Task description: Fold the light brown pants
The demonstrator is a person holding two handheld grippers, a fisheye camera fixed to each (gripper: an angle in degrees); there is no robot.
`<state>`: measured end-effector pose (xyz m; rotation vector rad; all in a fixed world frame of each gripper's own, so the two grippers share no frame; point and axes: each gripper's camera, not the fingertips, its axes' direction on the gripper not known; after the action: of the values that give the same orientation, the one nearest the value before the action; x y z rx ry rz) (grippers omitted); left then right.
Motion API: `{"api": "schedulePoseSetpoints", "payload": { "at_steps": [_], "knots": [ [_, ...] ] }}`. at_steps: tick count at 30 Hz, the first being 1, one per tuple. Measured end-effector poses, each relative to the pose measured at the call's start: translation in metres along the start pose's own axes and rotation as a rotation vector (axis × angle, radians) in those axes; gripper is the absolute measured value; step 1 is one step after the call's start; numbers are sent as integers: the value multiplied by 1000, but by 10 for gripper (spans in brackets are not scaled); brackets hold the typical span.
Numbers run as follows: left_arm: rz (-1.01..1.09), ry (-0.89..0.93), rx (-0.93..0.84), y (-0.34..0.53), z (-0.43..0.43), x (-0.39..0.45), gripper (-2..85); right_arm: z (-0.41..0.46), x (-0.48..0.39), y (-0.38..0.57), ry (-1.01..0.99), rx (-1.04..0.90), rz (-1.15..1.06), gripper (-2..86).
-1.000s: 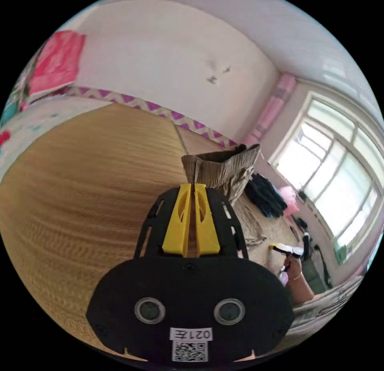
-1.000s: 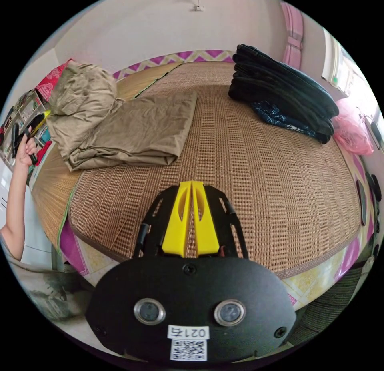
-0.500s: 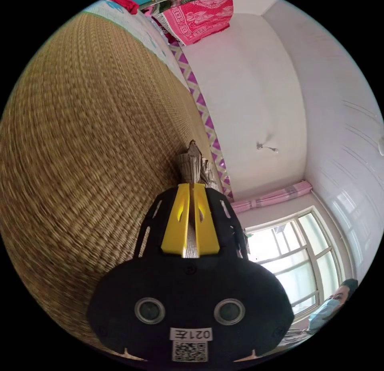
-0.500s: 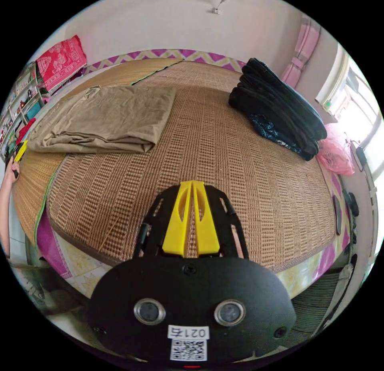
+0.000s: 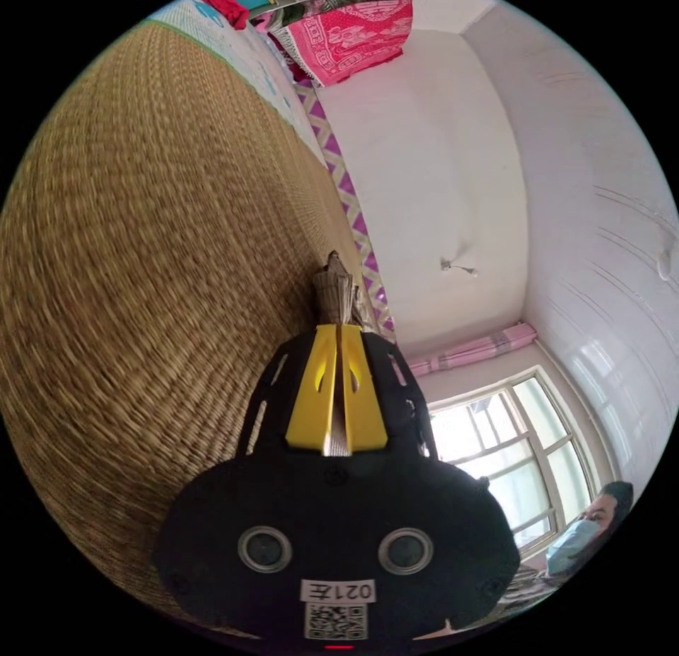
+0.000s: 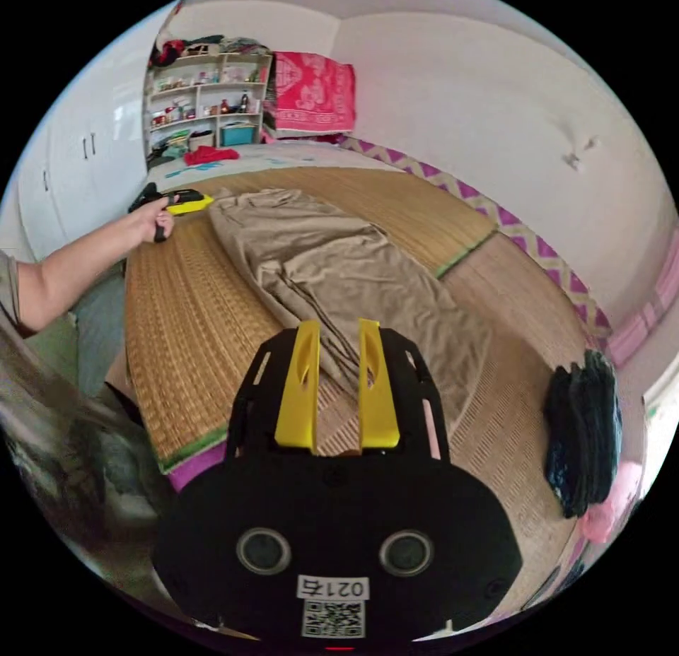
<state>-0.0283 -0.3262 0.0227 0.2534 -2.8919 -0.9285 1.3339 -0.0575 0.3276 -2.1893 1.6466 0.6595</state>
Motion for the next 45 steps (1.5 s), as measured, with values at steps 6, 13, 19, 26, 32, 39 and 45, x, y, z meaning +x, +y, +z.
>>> {"api": "schedulePoseSetpoints", "payload": {
  "at_steps": [6, 13, 19, 26, 32, 39, 45],
  "knots": [
    [32, 6, -7, 9, -15, -7, -10, 114, -49, -79, -30, -81, -150, 70],
    [68, 20, -2, 17, -24, -11, -10, 176, -52, -76, -93, -139, -125, 76],
    [80, 33, -1, 25, -28, -16, -10, 187, -61, -52, -81, -131, -159, 73],
    [77, 29, 1, 31, -24, -21, -10, 214, -59, -7, -2, -99, -118, 8],
    [52, 24, -3, 33, -14, -27, -10, 162, 42, 71, -91, 99, 194, -8],
    [-7, -32, -8, 34, 4, -26, -10, 31, 252, 305, -4, 266, 686, -5],
    [18, -161, -15, 18, 15, -9, -9, 16, 344, 536, 97, 147, 1034, -4]
  ]
}}
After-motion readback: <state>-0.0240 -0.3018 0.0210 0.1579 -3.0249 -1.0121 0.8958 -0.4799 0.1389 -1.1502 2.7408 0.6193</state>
